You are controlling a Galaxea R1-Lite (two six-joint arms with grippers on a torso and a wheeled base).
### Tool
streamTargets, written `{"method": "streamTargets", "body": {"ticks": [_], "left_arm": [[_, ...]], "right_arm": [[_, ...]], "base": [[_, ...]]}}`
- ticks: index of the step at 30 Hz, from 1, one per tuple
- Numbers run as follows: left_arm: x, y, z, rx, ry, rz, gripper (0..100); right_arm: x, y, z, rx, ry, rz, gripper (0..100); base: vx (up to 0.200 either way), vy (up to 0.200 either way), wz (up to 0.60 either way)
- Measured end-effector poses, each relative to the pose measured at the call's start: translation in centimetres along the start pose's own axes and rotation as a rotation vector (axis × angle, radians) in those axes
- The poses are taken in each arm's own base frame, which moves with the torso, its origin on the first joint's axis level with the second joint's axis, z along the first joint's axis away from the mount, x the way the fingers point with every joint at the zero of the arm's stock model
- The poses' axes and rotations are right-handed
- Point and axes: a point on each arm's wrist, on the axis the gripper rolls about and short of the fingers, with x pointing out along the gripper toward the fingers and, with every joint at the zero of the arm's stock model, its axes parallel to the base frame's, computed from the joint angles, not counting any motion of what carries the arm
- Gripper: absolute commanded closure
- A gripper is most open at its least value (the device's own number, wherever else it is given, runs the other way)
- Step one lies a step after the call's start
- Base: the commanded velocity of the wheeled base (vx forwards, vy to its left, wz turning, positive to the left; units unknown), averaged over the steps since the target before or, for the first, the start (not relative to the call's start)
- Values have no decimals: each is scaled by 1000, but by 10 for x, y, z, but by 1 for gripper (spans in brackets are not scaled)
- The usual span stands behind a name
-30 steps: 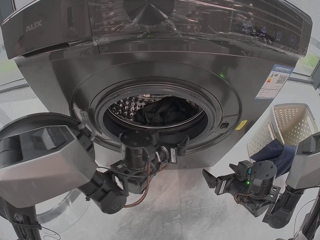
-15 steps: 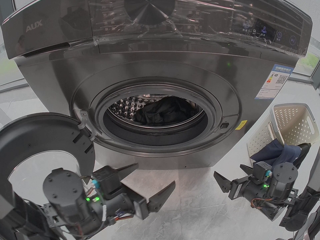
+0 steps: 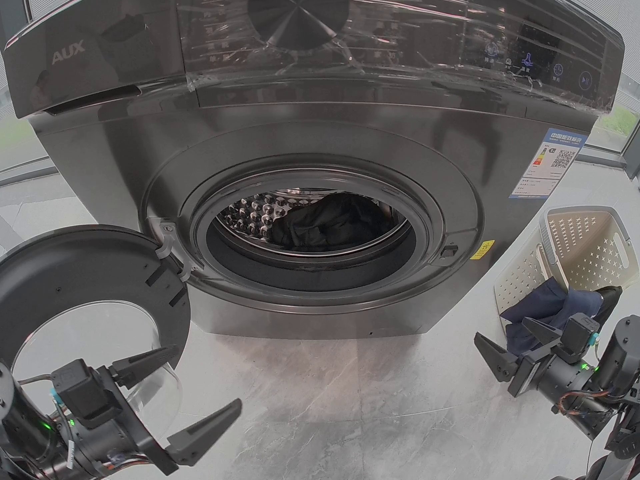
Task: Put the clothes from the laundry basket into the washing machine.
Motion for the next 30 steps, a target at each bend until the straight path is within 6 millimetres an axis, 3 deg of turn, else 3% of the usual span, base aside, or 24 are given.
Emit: {"method": "streamTargets", "body": {"ticks": [11, 22, 26, 30], "left_arm": [[-56, 24, 1, 17, -26, 146, 0], [-106, 32, -18, 31, -68, 293, 0], [-119, 31, -27, 31, -87, 349, 0], [-129, 29, -38, 23, -88, 393, 0]], "right_arm": [[-49, -36, 10, -38, 28, -131, 0], [-113, -61, 10, -108, -120, -263, 0], [-135, -64, 2, -144, -179, -311, 0], [-151, -66, -20, -146, -121, -341, 0]], "base": [[-200, 0, 0], [-164, 0, 0], [0, 0, 0], [-50, -50, 0]]}}
